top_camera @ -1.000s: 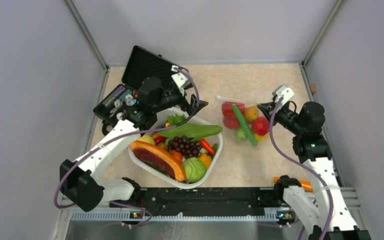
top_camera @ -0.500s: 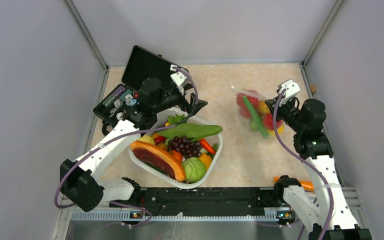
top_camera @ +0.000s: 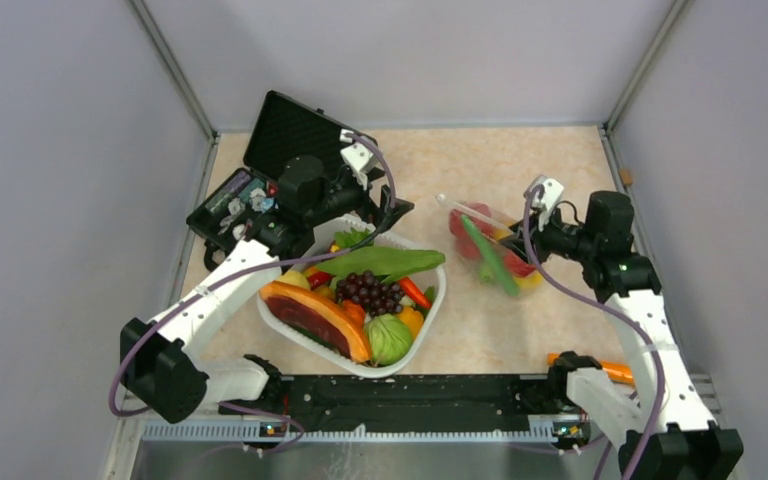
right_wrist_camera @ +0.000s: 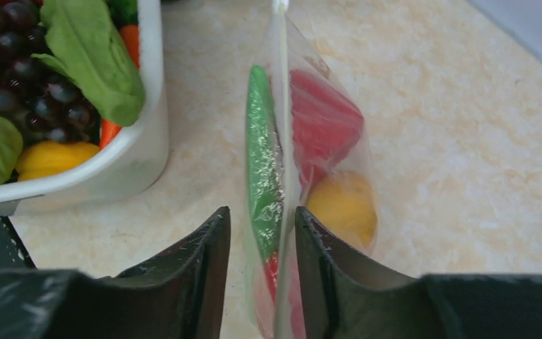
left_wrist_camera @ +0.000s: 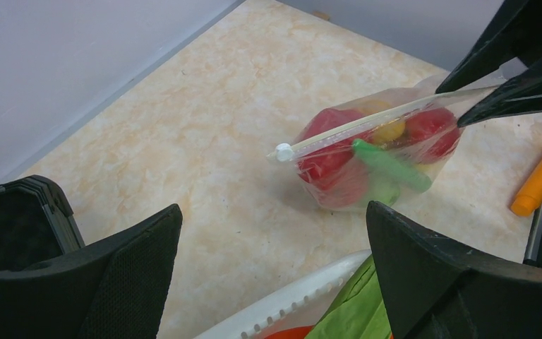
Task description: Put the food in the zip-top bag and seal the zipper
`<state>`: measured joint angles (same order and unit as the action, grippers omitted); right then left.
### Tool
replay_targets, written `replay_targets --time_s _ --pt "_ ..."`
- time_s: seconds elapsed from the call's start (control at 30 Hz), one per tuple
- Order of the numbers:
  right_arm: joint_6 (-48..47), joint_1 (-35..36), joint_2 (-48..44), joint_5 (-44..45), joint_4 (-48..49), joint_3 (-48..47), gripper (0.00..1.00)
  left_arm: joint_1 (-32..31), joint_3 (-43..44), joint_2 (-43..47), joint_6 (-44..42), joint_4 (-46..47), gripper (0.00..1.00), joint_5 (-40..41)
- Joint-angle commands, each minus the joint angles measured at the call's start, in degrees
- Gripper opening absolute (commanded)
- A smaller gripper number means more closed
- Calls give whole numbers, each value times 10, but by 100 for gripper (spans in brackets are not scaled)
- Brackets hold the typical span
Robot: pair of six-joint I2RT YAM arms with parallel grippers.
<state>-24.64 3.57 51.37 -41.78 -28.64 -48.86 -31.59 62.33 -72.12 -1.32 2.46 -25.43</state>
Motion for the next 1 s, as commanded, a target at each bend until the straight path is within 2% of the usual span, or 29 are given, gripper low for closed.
replay_targets --time_s 0.0,0.13,0.27,0.37,0.63,0.97 --pt "-31 -2 -61 -83 -9 -22 42 2 19 5 -1 8 99 8" --pt "16 -2 -115 -109 57 -18 54 2 26 3 -1 4 99 6" --pt "67 -2 -163 -86 163 18 59 2 21 15 -2 1 99 16" --pt "96 -2 -181 -9 214 45 61 2 12 26 1 4 99 31" --pt "138 -2 -189 169 248 57 63 2 -6 48 11 9 99 77" --pt "240 -2 -173 359 283 73 78 5 -5 59 59 -4 99 163"
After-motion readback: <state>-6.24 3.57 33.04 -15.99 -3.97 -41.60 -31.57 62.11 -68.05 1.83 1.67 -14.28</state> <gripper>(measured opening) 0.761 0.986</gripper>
